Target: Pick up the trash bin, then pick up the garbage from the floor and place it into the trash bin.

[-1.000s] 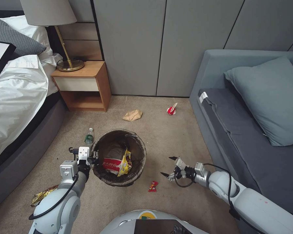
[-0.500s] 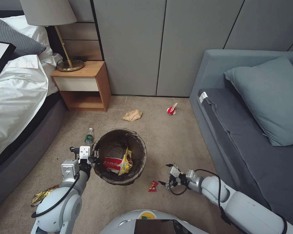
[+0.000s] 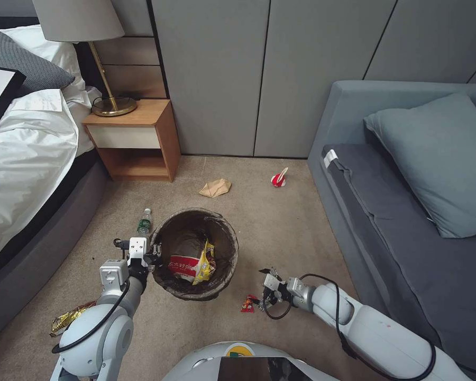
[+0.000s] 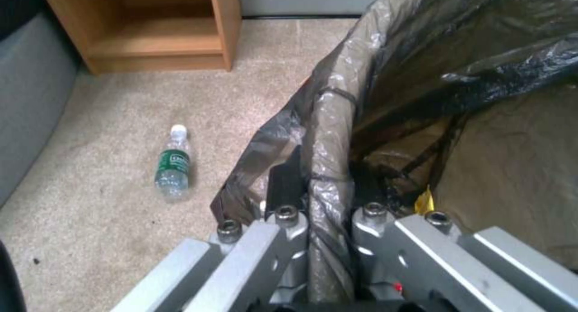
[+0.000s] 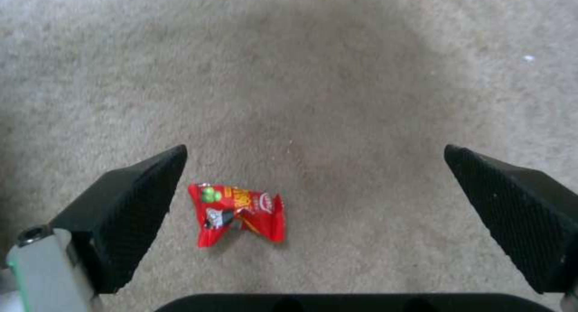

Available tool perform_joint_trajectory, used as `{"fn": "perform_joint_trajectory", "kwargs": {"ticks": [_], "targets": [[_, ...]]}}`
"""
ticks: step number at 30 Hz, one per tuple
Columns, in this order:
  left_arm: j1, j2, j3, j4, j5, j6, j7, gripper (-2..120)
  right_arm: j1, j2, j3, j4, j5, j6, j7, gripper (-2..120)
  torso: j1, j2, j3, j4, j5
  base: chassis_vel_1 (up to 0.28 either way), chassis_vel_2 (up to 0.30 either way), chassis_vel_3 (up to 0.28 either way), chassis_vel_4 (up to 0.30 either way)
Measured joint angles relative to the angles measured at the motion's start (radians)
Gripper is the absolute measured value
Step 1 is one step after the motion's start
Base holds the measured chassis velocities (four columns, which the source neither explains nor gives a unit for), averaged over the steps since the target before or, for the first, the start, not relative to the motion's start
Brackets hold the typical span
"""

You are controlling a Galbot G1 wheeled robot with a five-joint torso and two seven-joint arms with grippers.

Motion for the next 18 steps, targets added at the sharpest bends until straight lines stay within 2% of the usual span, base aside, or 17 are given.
{"fn": "perform_joint_trajectory", "kwargs": {"ticks": [18], "targets": [[0.0, -0.015, -0.001, 0.002, 0.009, -0.003, 0.001, 2, 0.061, 0.018, -0.093, -0.076, -0.041, 0.012, -0.026, 100, 0.0, 0.0, 0.0, -0.0001, 0.0002, 0.0, 0.0, 0.0, 0.0]]}}
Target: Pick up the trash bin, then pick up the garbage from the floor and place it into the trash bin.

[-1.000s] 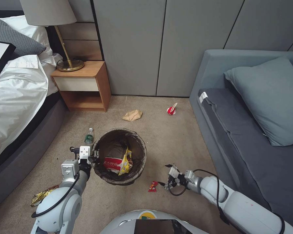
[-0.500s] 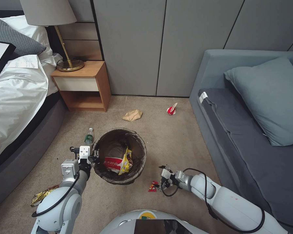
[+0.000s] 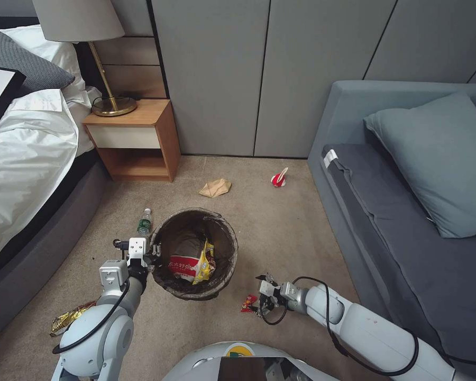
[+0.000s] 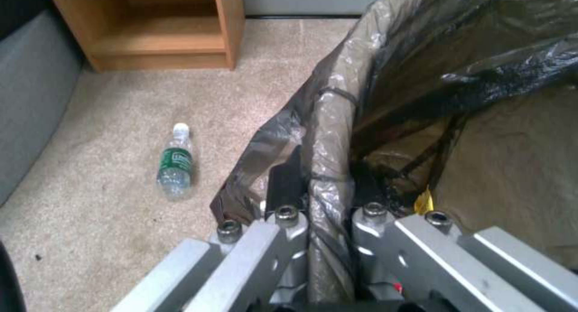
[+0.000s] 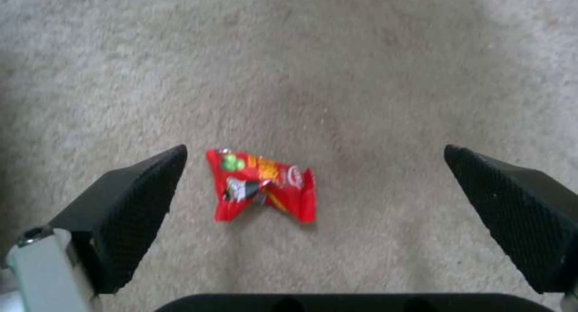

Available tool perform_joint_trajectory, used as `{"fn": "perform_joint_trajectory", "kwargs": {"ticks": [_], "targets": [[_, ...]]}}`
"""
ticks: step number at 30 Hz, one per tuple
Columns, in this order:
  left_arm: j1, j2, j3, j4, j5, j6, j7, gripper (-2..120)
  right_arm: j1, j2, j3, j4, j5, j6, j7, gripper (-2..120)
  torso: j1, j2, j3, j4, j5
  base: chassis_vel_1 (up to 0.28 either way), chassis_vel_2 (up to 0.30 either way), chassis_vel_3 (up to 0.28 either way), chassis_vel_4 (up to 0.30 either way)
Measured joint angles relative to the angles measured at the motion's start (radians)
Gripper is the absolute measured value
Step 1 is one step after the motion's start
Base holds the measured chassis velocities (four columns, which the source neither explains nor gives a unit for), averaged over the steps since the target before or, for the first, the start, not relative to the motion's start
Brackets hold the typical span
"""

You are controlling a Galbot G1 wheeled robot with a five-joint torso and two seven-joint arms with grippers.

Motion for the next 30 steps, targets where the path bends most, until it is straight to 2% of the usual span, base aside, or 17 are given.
{"fn": "perform_joint_trajectory", "kwargs": {"ticks": [30], "targets": [[-0.014, -0.005, 0.0, 0.025, 0.003, -0.006, 0.0, 2, 0.106, 0.066, -0.125, -0.128, -0.014, -0.002, -0.006, 100, 0.0, 0.0, 0.0, 0.0, -0.0001, 0.0, 0.0, 0.0, 0.0]]}}
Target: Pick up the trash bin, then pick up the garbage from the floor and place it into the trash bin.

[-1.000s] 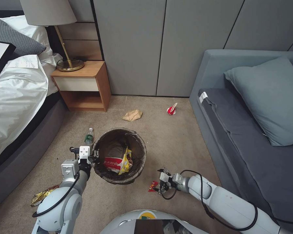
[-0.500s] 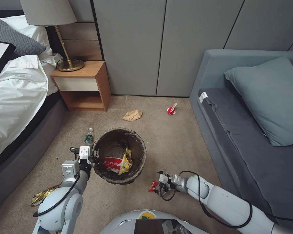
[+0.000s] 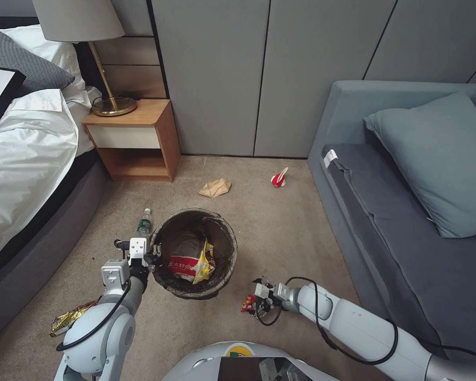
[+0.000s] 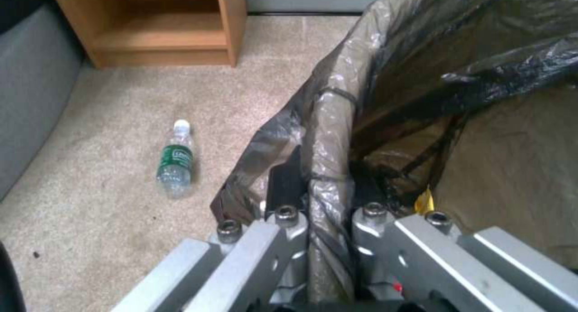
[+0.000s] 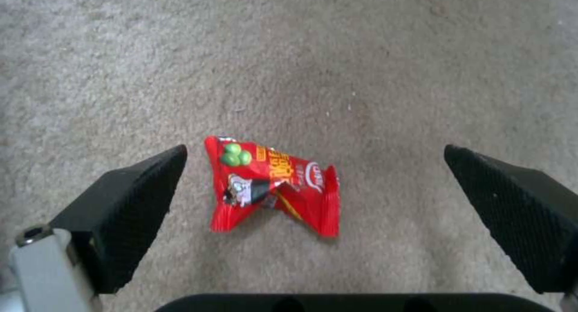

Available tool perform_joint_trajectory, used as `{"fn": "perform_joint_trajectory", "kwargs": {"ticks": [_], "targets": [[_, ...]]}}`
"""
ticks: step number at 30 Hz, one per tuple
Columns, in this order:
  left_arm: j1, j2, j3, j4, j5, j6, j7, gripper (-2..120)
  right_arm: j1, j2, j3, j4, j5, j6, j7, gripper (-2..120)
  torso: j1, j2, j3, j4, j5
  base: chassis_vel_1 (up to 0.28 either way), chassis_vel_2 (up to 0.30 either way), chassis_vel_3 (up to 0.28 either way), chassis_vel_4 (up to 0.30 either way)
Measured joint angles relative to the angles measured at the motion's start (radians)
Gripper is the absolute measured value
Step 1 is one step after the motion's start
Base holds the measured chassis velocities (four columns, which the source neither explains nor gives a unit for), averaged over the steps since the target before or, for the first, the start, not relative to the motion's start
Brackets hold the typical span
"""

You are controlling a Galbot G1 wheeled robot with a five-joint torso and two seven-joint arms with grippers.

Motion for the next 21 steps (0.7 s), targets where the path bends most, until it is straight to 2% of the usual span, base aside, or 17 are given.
{"fn": "perform_joint_trajectory", "kwargs": {"ticks": [11, 21], "targets": [[-0.003, -0.001, -0.001, 0.01, -0.001, -0.005, 0.001, 2, 0.058, 0.027, -0.069, -0.036, -0.004, -0.011, 0.002, 100, 0.0, 0.0, 0.0, 0.0, 0.0, 0.0, 0.0, 0.0, 0.0], [-0.005, -0.002, -0.001, 0.013, -0.001, -0.007, 0.001, 2, 0.06, 0.03, -0.082, -0.049, -0.004, -0.024, 0.006, 100, 0.0, 0.0, 0.0, 0.0, 0.0, 0.0, 0.0, 0.0, 0.0]]}}
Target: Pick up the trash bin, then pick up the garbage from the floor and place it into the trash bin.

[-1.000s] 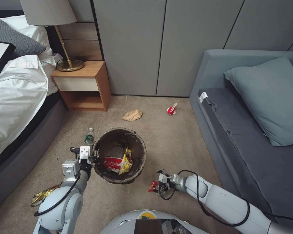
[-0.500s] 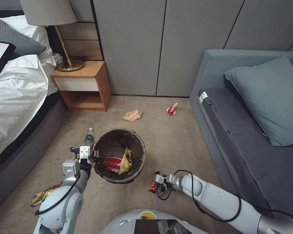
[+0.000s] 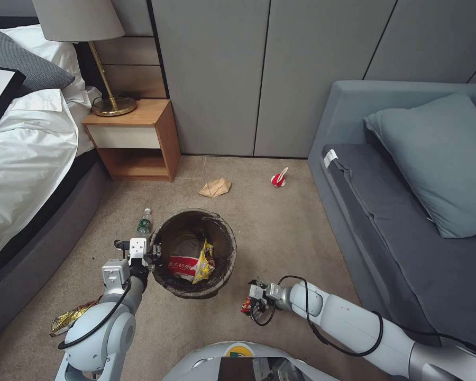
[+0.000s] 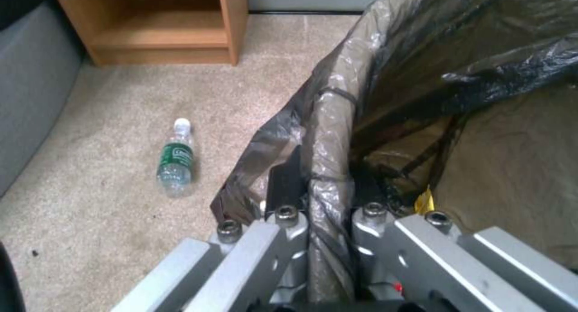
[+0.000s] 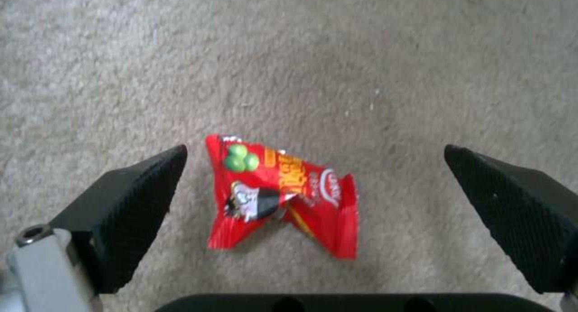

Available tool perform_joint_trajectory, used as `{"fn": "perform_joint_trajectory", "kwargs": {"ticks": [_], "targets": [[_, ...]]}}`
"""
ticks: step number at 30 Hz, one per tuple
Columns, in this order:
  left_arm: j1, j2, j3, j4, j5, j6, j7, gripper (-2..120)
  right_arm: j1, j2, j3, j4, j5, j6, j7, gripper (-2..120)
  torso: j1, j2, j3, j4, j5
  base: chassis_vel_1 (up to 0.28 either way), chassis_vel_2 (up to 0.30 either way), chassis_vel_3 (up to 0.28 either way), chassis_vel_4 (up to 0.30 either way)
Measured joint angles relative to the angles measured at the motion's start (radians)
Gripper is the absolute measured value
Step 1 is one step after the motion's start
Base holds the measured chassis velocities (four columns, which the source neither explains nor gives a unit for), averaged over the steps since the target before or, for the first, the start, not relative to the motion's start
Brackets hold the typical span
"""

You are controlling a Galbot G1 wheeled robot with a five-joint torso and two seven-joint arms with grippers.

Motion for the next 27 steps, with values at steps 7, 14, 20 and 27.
{"fn": "perform_joint_trajectory", "kwargs": {"ticks": [7, 14, 20, 27], "targets": [[-0.003, -0.002, 0.001, 0.004, 0.001, -0.001, 0.0, 2, -0.007, 0.0, -0.004, -0.006, 0.0, -0.004, 0.002, 100, 0.0, 0.0, 0.0, 0.0, 0.0, 0.0, 0.0, 0.0, 0.0], [-0.006, -0.001, 0.001, 0.009, 0.0, -0.001, 0.0, 2, -0.008, 0.006, -0.011, -0.026, 0.0, -0.006, 0.004, 100, 0.0, 0.0, 0.0, 0.0, 0.0, 0.0, 0.0, 0.0, 0.0], [-0.008, -0.001, 0.001, 0.012, 0.0, -0.003, 0.0, 2, -0.008, 0.01, -0.011, -0.038, 0.0, -0.006, 0.005, 100, 0.0, 0.0, 0.0, 0.0, 0.0001, 0.0, 0.0, 0.0, 0.0], [-0.009, -0.001, 0.002, 0.016, 0.0, -0.005, 0.001, 2, -0.016, 0.012, -0.01, -0.047, -0.01, 0.008, 0.01, 96, 0.0, 0.0, 0.0, -0.0002, -0.0004, 0.0, 0.0, 0.0, 0.0]]}}
